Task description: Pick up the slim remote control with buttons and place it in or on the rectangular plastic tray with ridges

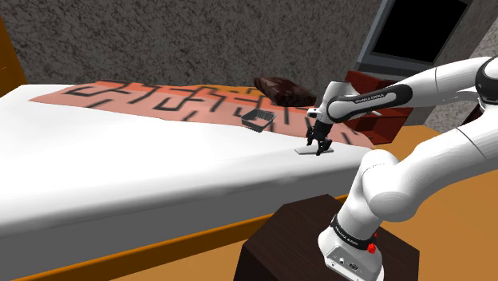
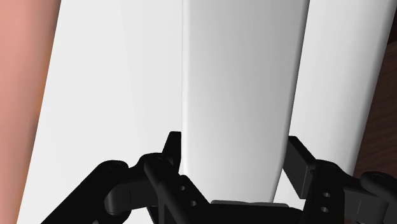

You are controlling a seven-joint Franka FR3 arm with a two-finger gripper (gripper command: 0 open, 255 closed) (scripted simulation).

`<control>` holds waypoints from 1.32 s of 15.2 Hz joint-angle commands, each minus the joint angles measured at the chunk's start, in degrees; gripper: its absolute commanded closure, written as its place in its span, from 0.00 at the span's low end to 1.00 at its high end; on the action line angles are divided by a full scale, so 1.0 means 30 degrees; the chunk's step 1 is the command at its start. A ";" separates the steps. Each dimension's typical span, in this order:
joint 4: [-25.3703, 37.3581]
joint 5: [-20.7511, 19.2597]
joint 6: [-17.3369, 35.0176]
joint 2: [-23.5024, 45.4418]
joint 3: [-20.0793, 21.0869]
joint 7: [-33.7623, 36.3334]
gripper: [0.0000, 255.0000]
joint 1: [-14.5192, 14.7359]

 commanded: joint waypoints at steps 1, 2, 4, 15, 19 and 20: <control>-0.0001 -0.0001 0.0000 0.0001 -0.0001 -0.0001 1.00 0.0000; 0.0000 0.0000 0.0006 0.0005 -0.0005 0.0000 1.00 0.0004; 0.0198 0.0162 -0.0672 -0.0415 0.0540 -0.0026 1.00 -0.0258; 0.1602 0.1225 -0.4067 -0.2157 0.3020 -0.0235 1.00 -0.1082; 0.2237 0.1636 -0.5188 -0.2575 0.3756 -0.0324 1.00 -0.1202; 0.2405 0.1739 -0.5460 -0.2663 0.3930 -0.0347 1.00 -0.1222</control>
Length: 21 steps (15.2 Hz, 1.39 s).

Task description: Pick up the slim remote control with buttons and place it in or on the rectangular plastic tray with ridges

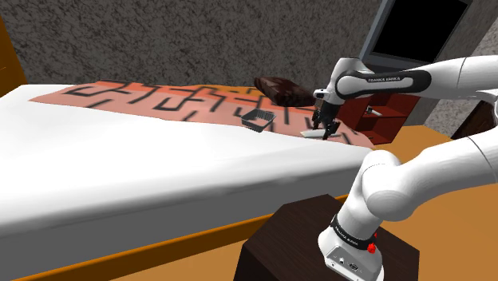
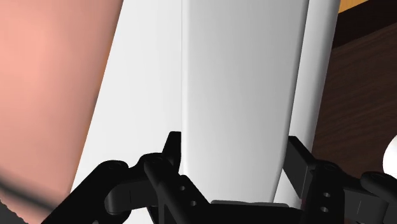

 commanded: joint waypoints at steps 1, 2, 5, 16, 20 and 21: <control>0.0298 0.0199 -0.0535 -0.0192 0.0364 -0.0022 1.00 -0.0052; 0.0474 0.0300 -0.0802 -0.0268 0.0529 -0.0045 1.00 -0.0064; 0.1012 0.0595 -0.1567 -0.0455 0.0989 -0.0114 1.00 -0.0082; 0.6728 0.5440 0.1143 0.7867 -0.3599 -0.0643 1.00 0.7495; 0.9386 1.0634 0.1659 1.3263 -0.7809 -0.3573 1.00 1.1420; 1.0171 1.3733 0.1483 1.6111 -0.8755 -0.5577 1.00 1.1691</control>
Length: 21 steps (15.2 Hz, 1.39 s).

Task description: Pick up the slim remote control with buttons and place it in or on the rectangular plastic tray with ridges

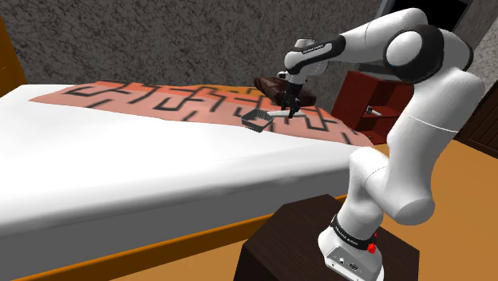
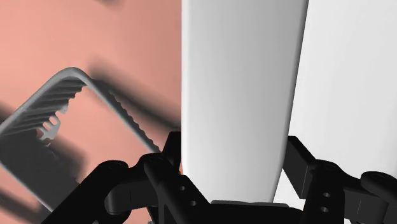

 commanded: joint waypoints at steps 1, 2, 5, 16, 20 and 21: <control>0.1764 0.5567 -0.0532 0.5000 -0.0982 -0.3316 1.00 -0.0040; 0.2652 0.6731 -0.0951 0.6206 0.0091 -0.3844 1.00 -0.1360; 0.5441 0.8506 -0.2063 0.8502 0.3061 -0.4143 1.00 -0.4695; 1.0157 1.1275 -0.3325 1.2689 0.5900 -0.4121 1.00 -0.8338; 0.9514 1.1580 -0.2511 1.2989 0.6123 -0.4326 1.00 -0.8325; 0.9367 1.1662 -0.2313 1.3072 0.6186 -0.4379 1.00 -0.8331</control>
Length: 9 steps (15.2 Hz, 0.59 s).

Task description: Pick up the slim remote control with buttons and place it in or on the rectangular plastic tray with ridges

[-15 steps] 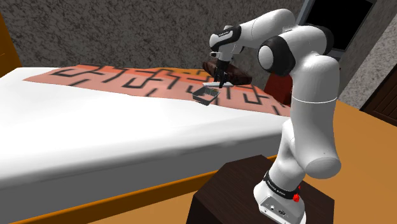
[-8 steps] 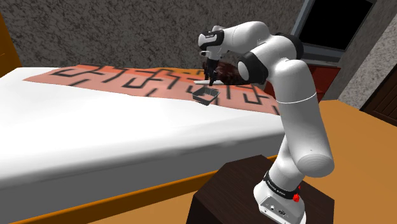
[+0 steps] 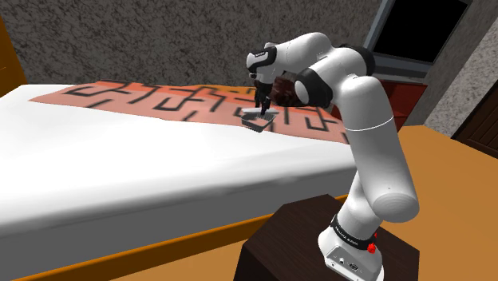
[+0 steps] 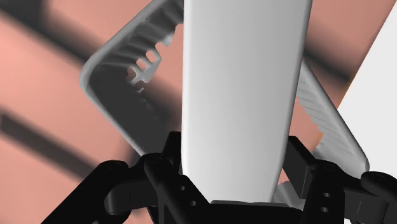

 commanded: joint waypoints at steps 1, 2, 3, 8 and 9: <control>-0.0331 0.0155 0.0418 0.0136 0.0110 -0.0098 1.00 0.0023; -0.0467 0.0242 0.0611 0.0225 0.0177 -0.0152 1.00 0.0011; -0.0688 0.0397 0.0940 0.0383 0.0299 -0.0247 1.00 -0.0018; -0.0688 0.0398 0.0940 0.0384 0.0298 -0.0247 1.00 -0.0017; -0.0688 0.0398 0.0940 0.0384 0.0298 -0.0248 1.00 -0.0017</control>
